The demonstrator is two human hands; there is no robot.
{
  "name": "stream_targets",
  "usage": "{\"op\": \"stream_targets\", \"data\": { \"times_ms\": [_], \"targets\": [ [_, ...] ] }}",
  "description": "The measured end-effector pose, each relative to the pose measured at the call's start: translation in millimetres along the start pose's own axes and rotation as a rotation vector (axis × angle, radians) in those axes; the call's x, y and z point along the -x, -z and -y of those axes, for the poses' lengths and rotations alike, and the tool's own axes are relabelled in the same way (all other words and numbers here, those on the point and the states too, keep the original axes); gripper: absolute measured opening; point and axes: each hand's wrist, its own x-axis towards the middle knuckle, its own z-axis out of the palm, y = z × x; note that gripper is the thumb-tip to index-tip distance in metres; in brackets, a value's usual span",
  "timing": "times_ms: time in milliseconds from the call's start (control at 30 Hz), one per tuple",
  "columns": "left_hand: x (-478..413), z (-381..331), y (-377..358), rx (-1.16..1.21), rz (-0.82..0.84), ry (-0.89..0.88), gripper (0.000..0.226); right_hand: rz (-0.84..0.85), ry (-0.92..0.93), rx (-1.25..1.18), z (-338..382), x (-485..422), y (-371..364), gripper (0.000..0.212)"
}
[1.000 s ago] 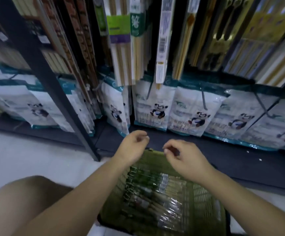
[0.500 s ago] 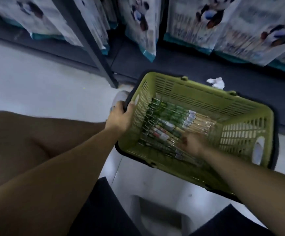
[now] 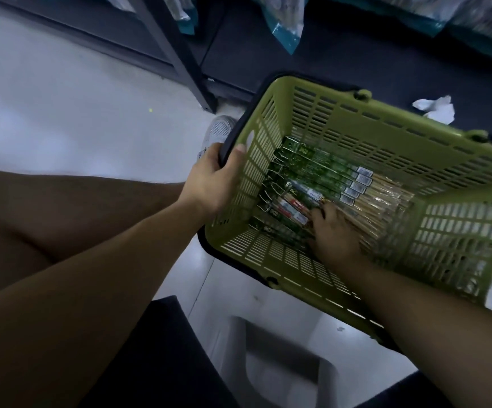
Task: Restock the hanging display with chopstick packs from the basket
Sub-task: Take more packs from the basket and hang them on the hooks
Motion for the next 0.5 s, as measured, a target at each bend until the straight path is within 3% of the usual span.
{"op": "stream_targets", "data": {
  "times_ms": [167, 400, 500],
  "targets": [
    [-1.9, -0.4, -0.7, 0.05, 0.002, -0.005, 0.042, 0.06, 0.003, 0.097, 6.3, -0.1, -1.2, 0.062],
    [1.5, -2.7, 4.3, 0.07, 0.028, -0.005, 0.039, 0.09, -0.065, 0.165, 10.1, -6.0, 8.2, 0.034],
    [6.9, -8.9, 10.6, 0.066, 0.05, 0.039, 0.036, 0.117, -0.125, 0.069, 0.8, -8.7, 17.9, 0.023]
  ]
}}
